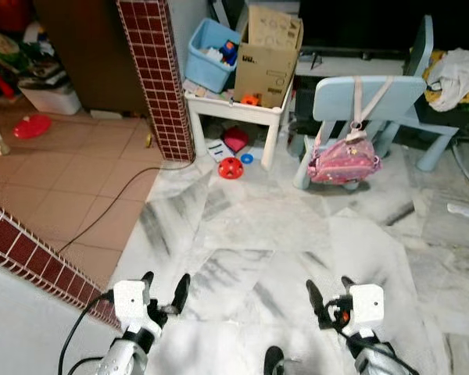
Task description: Hang keys on a hook
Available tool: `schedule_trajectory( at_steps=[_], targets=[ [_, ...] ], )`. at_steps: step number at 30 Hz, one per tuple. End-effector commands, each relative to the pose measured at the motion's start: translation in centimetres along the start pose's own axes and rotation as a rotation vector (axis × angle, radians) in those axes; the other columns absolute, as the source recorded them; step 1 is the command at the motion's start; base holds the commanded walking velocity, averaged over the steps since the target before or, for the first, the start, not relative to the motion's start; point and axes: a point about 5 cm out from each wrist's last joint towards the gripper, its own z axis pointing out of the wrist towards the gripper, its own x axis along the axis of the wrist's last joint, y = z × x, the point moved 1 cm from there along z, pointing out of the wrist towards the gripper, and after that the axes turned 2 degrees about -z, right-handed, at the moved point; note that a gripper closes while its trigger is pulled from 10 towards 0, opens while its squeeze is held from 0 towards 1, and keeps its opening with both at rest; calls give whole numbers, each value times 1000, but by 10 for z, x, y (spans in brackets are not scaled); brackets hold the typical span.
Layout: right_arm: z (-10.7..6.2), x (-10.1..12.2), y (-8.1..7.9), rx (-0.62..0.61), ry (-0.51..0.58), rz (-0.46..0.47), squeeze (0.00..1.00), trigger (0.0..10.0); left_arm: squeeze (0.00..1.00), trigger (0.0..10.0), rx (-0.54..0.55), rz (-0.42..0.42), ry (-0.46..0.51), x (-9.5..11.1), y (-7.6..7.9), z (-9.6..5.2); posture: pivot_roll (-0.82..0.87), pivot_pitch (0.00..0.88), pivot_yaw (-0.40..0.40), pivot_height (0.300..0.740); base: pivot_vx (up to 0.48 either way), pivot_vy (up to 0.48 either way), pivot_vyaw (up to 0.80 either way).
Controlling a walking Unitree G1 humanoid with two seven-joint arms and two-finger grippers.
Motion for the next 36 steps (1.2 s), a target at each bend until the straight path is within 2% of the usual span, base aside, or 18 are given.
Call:
schedule_trajectory(
  at_steps=[1, 30, 36],
  targets=[
    [-1, 2, 1, -9, 3, 5, 0, 10000, 0, 10000, 6, -6, -22, -4, 0, -3, -25, 154, 12, 740, -281, 0, 0],
    [-7, 1, -1, -14, -13, 19, 0, 10000, 0, 10000, 7, -13, -31, 0, -1, -2, -23, 148, 13, 740, -330, 0, 0],
    [-7, 3, 2, -22, -1, 35, 0, 10000, 0, 10000, 3, -6, -16, 2, 1, -1, -21, 144, 12, 740, 0, 0, 0]
  ],
)
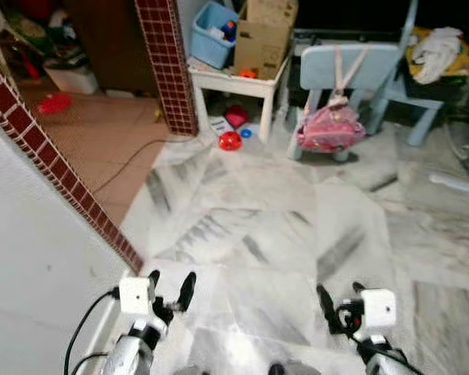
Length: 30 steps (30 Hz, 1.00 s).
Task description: Hang keys on a hook
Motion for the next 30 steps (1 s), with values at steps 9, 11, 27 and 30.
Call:
schedule_trajectory(
  at_steps=[9, 11, 27, 30],
  targets=[
    [2, 2, 4, 6, -6, -46, 0, 10000, 0, 10000, -8, 24, 6, 3, 2, 1, -20, 141, 11, 740, 0, 0, 561],
    [2, 3, 5, 7, -6, -47, 0, 10000, 0, 10000, -13, 27, 7, 4, 2, 2, -20, 138, 11, 740, 0, 0, 800],
    [23, 19, 8, 27, 39, -71, 0, 10000, 0, 10000, 1, 39, 47, 19, -5, 22, -18, 80, -1, 740, 0, 0, 788],
    [31, 25, 10, 31, 51, -81, 0, 10000, 0, 10000, 2, 45, 70, 26, -6, 30, -18, 62, -3, 740, 0, 0, 763]
  ],
)
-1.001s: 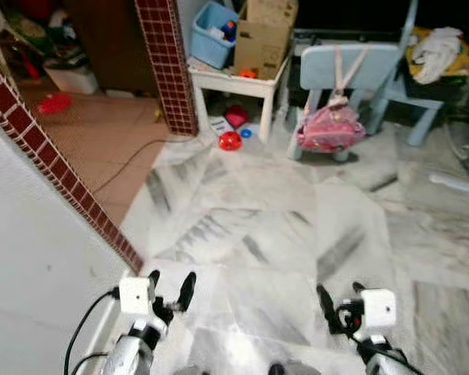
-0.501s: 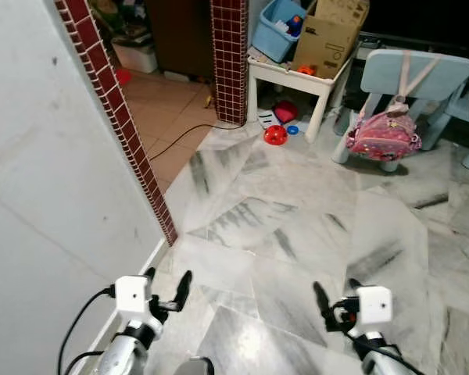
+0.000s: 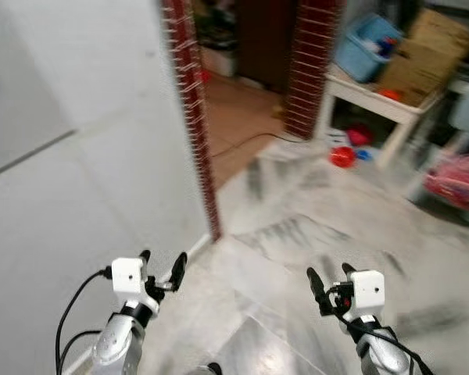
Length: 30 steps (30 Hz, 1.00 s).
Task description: Hang keys on a hook
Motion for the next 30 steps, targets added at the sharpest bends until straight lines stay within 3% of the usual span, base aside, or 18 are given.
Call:
schedule_trajectory(
  at_steps=[1, 9, 15, 30],
  targets=[
    [6, 5, -1, 8, 13, -1, 0, 10000, 0, 10000, 18, 13, 14, 5, -7, 3, -17, 51, -4, 740, 0, 0, 763],
    [28, 24, 9, -5, 63, -21, 0, 10000, 0, 10000, 31, -3, 65, 23, -11, 25, -21, 0, -6, 740, 0, 0, 765],
    [35, 31, 13, -16, 83, -22, 0, 10000, 0, 10000, 44, -38, 79, 28, -13, 35, -26, 0, -6, 740, 0, 0, 765],
    [34, 34, 13, -5, 113, -37, 0, 10000, 0, 10000, 29, -25, 90, 28, -10, 34, -24, 0, -8, 740, 0, 0, 768]
  ],
)
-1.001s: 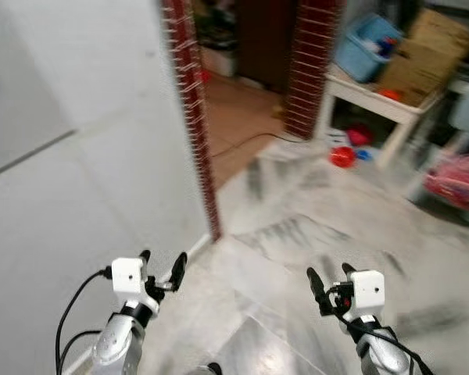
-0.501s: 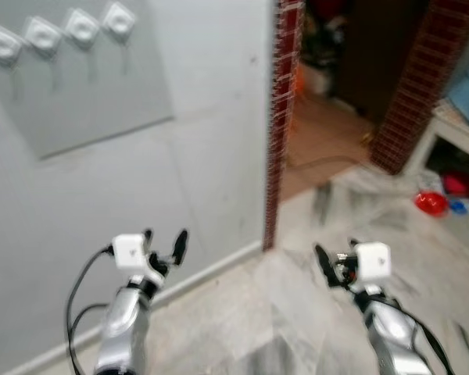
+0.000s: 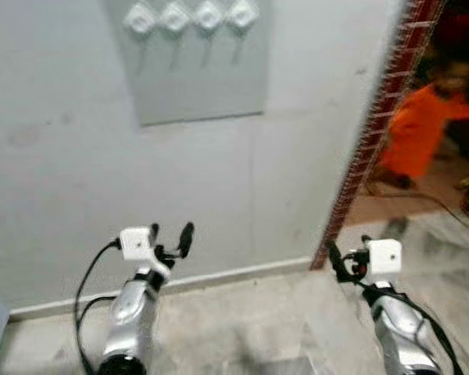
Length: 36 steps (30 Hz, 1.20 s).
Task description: Hang keys on a hook
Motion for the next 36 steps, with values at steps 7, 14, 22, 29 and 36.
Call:
schedule_trajectory(
  at_steps=[7, 14, 22, 29, 36],
  targets=[
    [-5, 4, 6, 12, 20, -24, 0, 10000, 0, 10000, -33, 21, 2, 0, 6, -3, -18, 0, -6, 740, 0, 0, 769],
    [-5, 6, 6, 18, 31, -28, 0, 10000, 0, 10000, -51, 24, 12, 2, 9, -3, -15, 0, -9, 740, 0, 0, 769],
    [-4, 10, 9, 21, 38, -38, 0, 10000, 0, 10000, -56, 36, 18, 4, 11, -2, -14, 0, -13, 740, 0, 0, 769],
    [-3, 13, 14, 16, 43, -48, 0, 10000, 0, 10000, -56, 43, 23, 7, 12, -1, -14, 11, -18, 740, 0, 0, 769],
    [-4, 15, 16, 14, 46, -50, 0, 10000, 0, 10000, -49, 44, 26, 9, 13, -1, -16, 19, -23, 740, 0, 0, 769]
  ],
)
